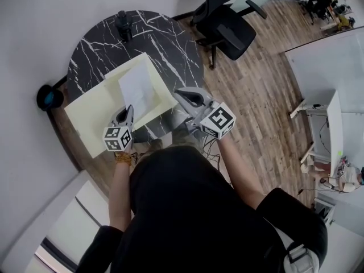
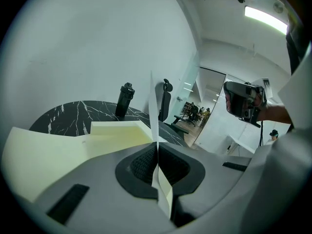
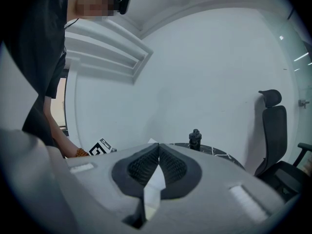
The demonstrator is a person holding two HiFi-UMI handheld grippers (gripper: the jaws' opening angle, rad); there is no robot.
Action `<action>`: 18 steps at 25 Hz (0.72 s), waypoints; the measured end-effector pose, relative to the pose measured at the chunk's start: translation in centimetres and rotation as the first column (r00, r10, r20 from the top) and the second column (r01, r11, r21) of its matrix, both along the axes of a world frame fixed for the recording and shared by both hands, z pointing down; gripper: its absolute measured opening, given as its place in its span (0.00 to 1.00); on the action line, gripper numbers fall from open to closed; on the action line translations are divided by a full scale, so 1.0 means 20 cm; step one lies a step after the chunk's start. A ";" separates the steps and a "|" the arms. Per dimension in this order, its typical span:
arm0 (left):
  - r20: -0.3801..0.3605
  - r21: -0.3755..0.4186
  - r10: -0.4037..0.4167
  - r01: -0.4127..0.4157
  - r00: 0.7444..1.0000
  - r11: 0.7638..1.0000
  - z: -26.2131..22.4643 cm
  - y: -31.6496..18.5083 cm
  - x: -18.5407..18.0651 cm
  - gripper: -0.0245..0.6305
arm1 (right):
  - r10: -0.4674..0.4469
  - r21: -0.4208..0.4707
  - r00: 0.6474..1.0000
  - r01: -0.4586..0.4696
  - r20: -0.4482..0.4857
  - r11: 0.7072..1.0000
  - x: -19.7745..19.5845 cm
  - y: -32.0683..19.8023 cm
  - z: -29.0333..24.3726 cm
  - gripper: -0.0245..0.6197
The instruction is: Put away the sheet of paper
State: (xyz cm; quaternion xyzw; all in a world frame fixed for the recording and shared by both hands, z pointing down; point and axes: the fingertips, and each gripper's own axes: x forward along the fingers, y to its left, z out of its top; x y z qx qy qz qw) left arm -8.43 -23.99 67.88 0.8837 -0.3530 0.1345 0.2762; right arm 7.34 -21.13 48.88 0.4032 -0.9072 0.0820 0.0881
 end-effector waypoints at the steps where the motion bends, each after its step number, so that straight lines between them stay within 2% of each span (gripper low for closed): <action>1: 0.001 -0.007 -0.003 0.003 1.000 1.000 0.01 0.00 0.00 0.06 | 0.002 -0.002 1.000 -0.002 0.003 1.000 0.01 0.01 0.00 0.04; 18: 0.108 -0.079 -0.009 0.018 0.994 0.997 0.19 -0.05 0.02 0.05 | -0.016 0.000 1.000 0.016 0.018 1.000 0.01 0.00 -0.01 0.04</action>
